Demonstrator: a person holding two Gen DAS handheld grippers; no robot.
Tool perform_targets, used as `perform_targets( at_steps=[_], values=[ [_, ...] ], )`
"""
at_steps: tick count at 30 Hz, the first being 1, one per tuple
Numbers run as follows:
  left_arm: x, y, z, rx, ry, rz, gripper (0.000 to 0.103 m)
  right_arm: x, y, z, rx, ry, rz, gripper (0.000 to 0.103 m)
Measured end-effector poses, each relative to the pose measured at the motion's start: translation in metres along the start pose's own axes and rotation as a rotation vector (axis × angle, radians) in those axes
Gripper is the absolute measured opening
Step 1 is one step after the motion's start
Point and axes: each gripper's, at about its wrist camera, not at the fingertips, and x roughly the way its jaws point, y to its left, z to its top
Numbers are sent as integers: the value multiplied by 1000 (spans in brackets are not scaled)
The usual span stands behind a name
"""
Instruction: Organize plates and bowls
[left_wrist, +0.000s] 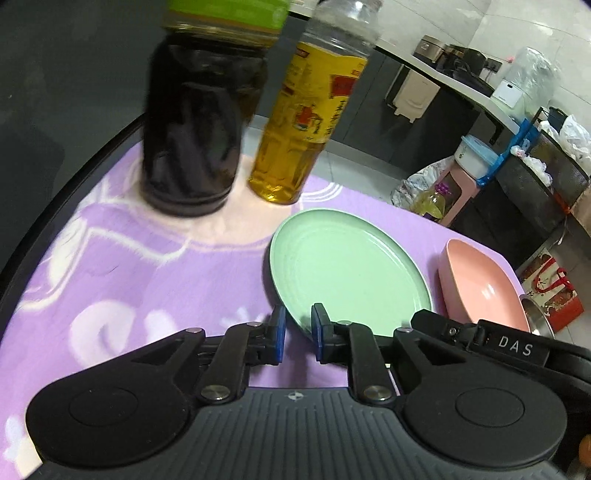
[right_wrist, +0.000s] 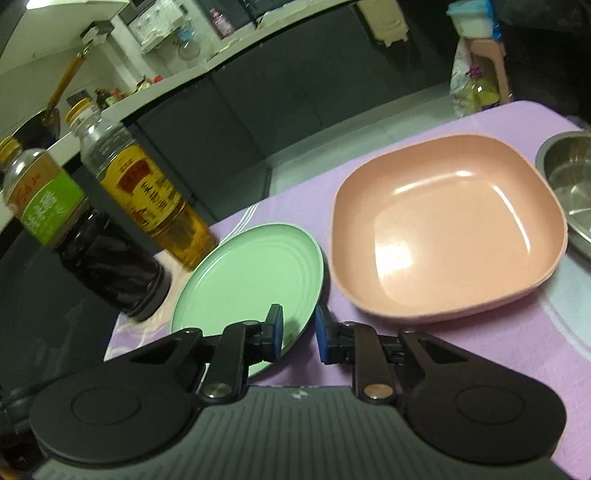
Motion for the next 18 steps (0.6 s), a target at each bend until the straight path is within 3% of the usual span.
perform_targets(
  at_steps=[11, 18],
  values=[
    [-80, 8, -20, 23, -105, 6, 15, -32, 44, -9, -206, 122, 54, 13],
    [-116, 18, -34, -6, -152, -3, 15, -56, 66, -16, -257, 163, 95, 13]
  ],
)
